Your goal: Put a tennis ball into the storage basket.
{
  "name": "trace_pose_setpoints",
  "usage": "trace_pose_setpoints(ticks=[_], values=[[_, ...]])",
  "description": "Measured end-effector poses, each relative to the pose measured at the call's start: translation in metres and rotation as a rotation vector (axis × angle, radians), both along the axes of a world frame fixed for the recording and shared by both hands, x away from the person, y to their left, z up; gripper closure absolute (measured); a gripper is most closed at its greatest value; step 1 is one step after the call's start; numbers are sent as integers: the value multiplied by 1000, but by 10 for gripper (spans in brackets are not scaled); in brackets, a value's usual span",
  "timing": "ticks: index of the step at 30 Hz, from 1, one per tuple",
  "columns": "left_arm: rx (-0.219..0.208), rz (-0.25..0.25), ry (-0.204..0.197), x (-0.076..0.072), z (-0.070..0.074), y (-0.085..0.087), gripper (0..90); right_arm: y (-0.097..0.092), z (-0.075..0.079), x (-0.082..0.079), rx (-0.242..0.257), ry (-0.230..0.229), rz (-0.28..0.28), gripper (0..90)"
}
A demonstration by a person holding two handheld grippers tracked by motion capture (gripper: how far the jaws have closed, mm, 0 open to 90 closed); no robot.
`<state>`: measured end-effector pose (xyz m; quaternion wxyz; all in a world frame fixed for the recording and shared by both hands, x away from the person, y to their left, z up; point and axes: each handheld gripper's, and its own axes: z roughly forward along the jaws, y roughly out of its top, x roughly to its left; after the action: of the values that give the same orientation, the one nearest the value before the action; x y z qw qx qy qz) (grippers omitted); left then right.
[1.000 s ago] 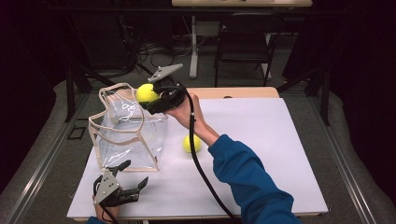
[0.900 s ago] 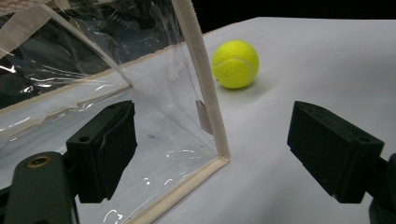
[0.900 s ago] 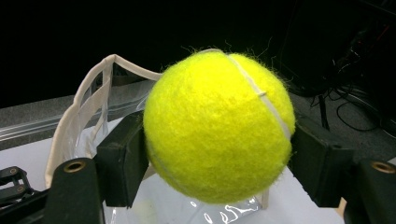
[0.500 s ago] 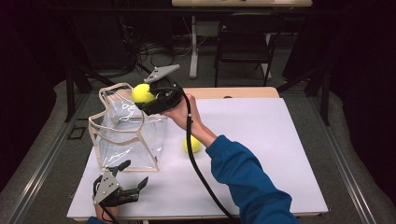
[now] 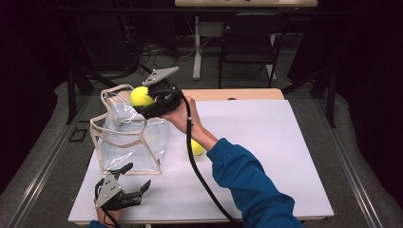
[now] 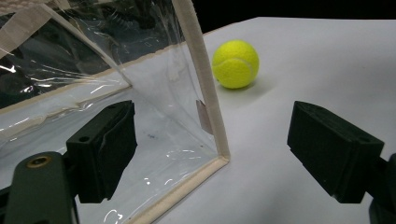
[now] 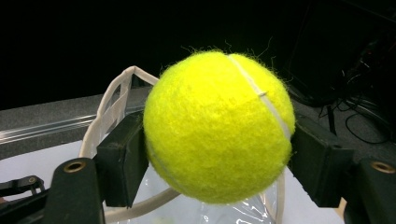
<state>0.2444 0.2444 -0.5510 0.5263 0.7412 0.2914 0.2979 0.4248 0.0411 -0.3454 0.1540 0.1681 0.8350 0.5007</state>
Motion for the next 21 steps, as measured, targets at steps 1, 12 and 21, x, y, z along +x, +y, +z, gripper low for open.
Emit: trace_pose_setpoints(ticks=[1, 12, 21], values=[[-2, 1, 2, 0, 0, 0, 158, 1, 0, 0, 1, 0, 2, 268], [0, 0, 0, 0, 0, 0, 158, 8, -2, -3, -2, 6, 19, 268], [-1, -1, -2, 0, 0, 0, 158, 15, -3, -5, -2, 12, 35, 267]])
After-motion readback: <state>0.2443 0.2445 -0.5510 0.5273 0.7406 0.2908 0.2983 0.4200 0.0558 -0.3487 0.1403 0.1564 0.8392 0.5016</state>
